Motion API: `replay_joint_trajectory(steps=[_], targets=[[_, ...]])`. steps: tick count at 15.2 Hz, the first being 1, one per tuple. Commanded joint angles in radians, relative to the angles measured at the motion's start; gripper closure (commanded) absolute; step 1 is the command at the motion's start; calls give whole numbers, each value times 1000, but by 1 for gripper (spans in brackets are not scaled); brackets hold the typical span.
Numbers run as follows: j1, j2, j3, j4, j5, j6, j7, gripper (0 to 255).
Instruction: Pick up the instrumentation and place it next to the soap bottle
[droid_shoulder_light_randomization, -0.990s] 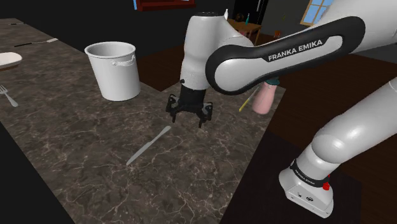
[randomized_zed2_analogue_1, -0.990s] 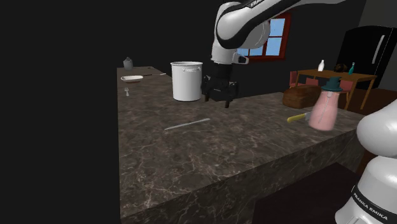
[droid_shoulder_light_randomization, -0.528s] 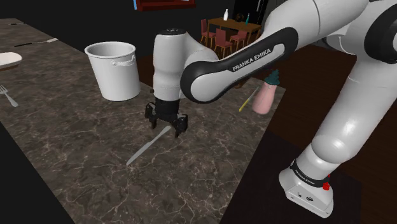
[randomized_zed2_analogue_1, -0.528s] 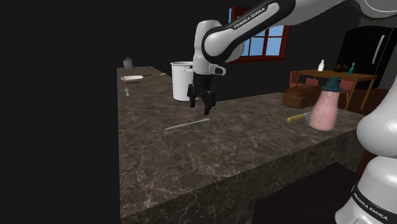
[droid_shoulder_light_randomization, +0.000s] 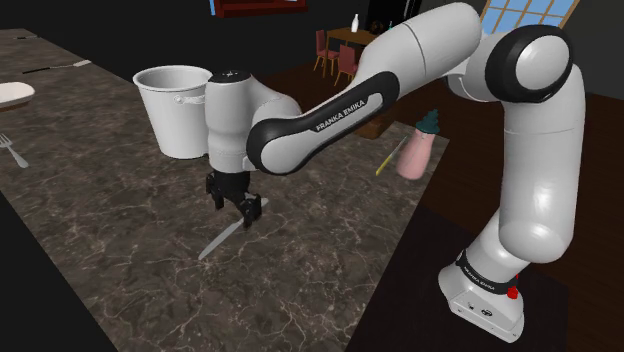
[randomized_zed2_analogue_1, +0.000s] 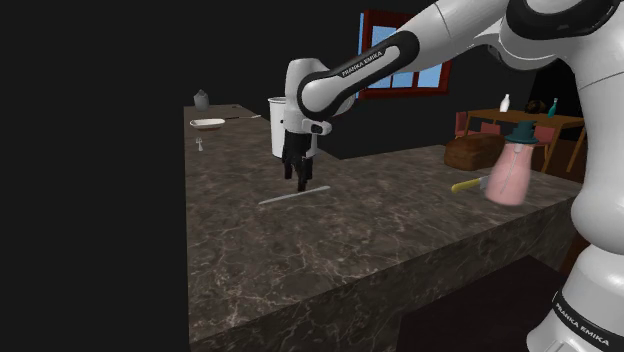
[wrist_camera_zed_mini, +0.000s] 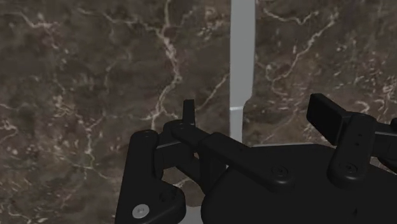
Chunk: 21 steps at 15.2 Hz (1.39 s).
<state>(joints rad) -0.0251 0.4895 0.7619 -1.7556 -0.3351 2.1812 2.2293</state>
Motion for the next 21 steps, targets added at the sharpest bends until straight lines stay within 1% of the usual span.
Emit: replay_joint_trajectory(steps=[1, 5, 12, 13, 21], targets=[[10, 17, -11, -6, -14, 21, 13, 0], [24, 46, -27, -14, -37, 53, 27, 0], [24, 46, -27, -14, -37, 53, 27, 0], [24, 46, -27, -14, -37, 53, 27, 255], [22, 45, -26, -10, -35, 48, 23, 255]])
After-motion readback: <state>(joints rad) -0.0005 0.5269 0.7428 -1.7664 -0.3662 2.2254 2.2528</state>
